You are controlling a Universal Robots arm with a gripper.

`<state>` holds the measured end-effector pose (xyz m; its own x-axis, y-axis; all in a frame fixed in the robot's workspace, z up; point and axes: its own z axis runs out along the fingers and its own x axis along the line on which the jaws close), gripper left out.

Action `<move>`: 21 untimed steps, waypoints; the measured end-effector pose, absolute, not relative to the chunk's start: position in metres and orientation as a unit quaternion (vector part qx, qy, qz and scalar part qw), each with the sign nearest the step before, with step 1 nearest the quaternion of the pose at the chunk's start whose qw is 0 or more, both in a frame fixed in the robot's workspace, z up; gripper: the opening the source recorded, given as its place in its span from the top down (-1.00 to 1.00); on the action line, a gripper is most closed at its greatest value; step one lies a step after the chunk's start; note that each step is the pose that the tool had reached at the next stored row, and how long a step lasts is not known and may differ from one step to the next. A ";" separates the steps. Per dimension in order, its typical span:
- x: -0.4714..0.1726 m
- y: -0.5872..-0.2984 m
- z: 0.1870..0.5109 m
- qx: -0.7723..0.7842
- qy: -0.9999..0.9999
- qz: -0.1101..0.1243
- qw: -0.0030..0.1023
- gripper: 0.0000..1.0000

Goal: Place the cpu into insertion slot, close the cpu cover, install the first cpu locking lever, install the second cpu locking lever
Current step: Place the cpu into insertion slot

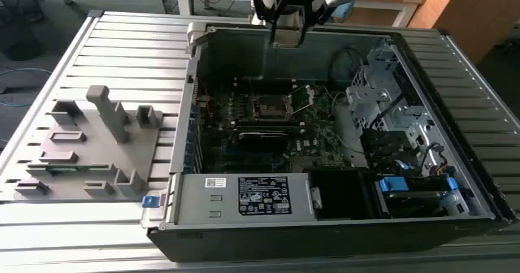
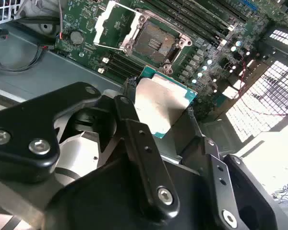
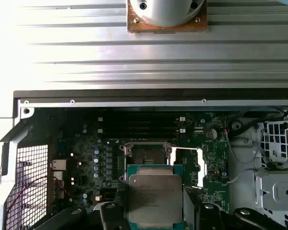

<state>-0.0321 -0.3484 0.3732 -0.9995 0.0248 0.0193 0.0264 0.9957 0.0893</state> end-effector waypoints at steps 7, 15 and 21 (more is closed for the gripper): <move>-0.032 -0.348 0.373 -0.013 -0.999 -0.045 0.009 -0.08; -0.032 -0.348 0.371 -0.013 -0.999 -0.045 0.009 -0.08; -0.032 -0.348 0.369 -0.013 -0.999 -0.045 0.009 -0.08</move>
<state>-0.0321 -0.3484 0.3686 -0.9995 0.0248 0.0193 0.0264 0.9957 0.0893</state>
